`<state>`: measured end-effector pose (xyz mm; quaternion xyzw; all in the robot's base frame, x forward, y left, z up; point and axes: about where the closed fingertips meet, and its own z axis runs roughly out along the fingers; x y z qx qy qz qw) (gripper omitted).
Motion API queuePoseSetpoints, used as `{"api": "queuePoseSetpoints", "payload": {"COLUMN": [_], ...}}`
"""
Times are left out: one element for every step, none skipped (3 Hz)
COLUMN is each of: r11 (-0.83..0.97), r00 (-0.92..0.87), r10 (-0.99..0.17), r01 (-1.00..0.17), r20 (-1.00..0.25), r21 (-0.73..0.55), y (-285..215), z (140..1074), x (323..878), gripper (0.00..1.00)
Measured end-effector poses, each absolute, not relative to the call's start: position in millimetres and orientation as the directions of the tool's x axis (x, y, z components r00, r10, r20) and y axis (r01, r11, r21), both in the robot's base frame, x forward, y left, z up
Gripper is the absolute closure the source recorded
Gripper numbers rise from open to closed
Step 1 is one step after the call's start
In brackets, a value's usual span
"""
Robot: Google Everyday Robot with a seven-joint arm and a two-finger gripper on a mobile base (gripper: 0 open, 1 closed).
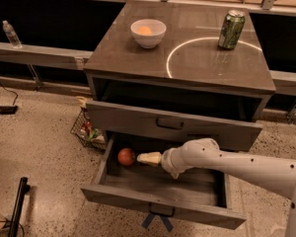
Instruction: Pick apple from middle drawer and place on counter
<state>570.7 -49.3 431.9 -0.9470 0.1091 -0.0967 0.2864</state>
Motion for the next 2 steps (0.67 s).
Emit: {"api": "queuePoseSetpoints", "payload": {"r11": [-0.804, -0.8], "r00": [0.958, 0.956], "r10": [-0.233, -0.215], "r01": [-0.093, -0.058], "r20": [0.168, 0.197], "r21": [-0.587, -0.597], "y": [-18.5, 7.6], "z": [430.2, 431.5], "x": [592.7, 609.1], "gripper": [0.0, 0.0]}}
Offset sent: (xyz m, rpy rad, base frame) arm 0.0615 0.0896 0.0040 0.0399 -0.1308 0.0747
